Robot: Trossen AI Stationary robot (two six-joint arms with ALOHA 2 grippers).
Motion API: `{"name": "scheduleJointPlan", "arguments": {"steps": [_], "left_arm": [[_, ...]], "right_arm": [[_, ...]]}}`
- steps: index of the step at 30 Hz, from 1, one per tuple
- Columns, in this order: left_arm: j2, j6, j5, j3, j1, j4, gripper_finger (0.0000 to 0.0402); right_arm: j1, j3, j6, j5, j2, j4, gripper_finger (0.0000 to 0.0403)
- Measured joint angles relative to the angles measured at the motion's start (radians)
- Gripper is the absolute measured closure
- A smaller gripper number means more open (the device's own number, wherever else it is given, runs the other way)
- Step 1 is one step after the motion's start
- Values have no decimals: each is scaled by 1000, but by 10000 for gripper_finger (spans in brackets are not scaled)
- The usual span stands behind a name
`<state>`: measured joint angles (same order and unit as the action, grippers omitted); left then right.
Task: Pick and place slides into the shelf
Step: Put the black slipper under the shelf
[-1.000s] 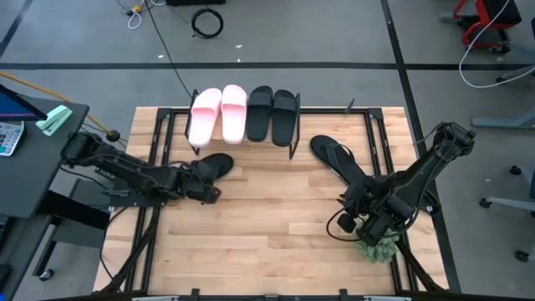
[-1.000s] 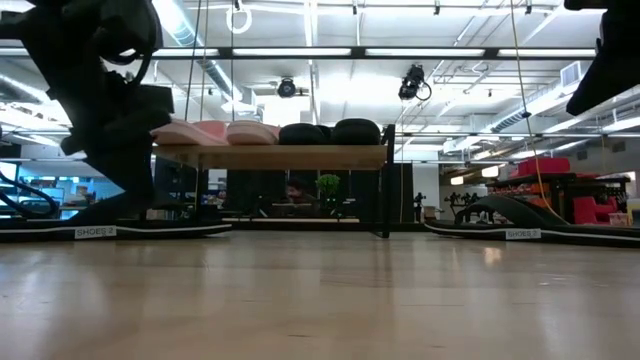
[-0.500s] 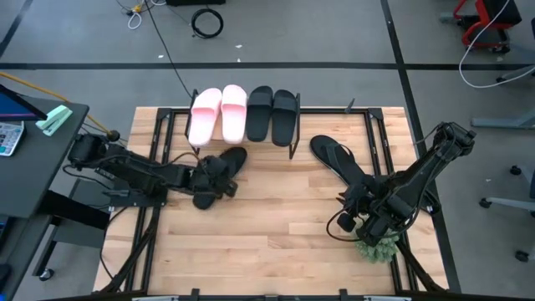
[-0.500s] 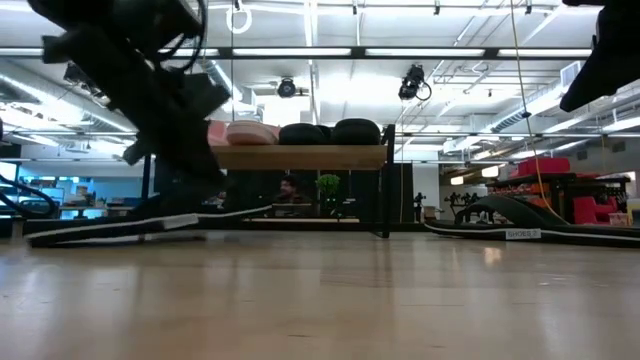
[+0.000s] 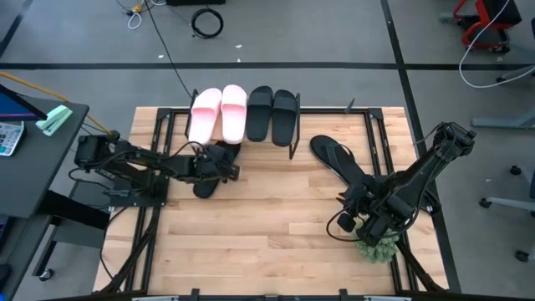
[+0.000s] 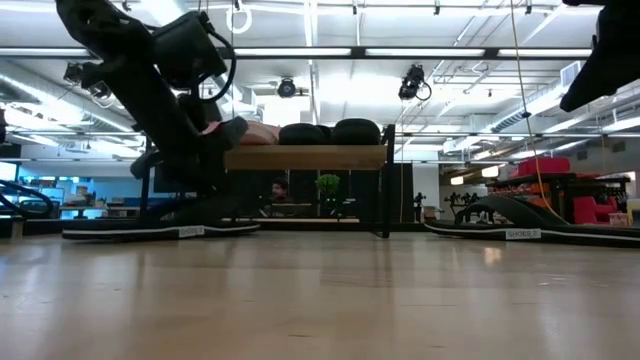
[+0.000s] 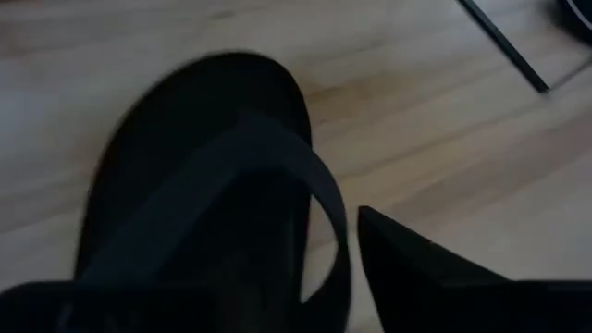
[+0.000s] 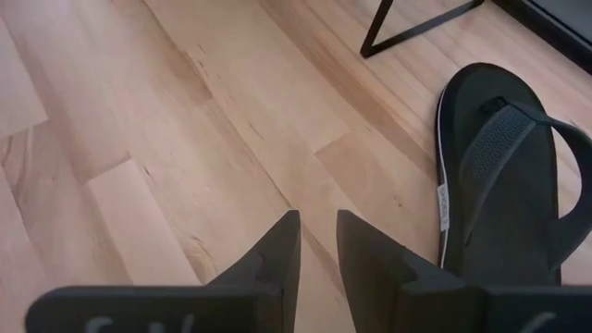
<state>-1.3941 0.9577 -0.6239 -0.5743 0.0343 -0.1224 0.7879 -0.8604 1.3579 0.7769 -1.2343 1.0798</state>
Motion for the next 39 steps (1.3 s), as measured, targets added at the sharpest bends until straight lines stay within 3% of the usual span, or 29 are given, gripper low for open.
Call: {"name": "scheduleJointPlan", "arguments": {"steps": [7, 15, 26, 31, 39], "left_arm": [[0, -72, 146, -35, -53, -2, 219], [0, -233, 301, -131, -179, -95, 244], [0, -237, 236, -286, -418, -747, 308], [0, -232, 238, -243, -521, -794, 298], [0, -235, 236, -175, -567, -768, 223]], "right_arm": [[0, 0, 0, 0, 0, 0, 323], [0, 0, 0, 0, 0, 0, 323], [0, 0, 1, 0, 0, -5, 323], [0, 0, 1, 0, 0, -5, 323], [0, 0, 1, 0, 0, -4, 323]]}}
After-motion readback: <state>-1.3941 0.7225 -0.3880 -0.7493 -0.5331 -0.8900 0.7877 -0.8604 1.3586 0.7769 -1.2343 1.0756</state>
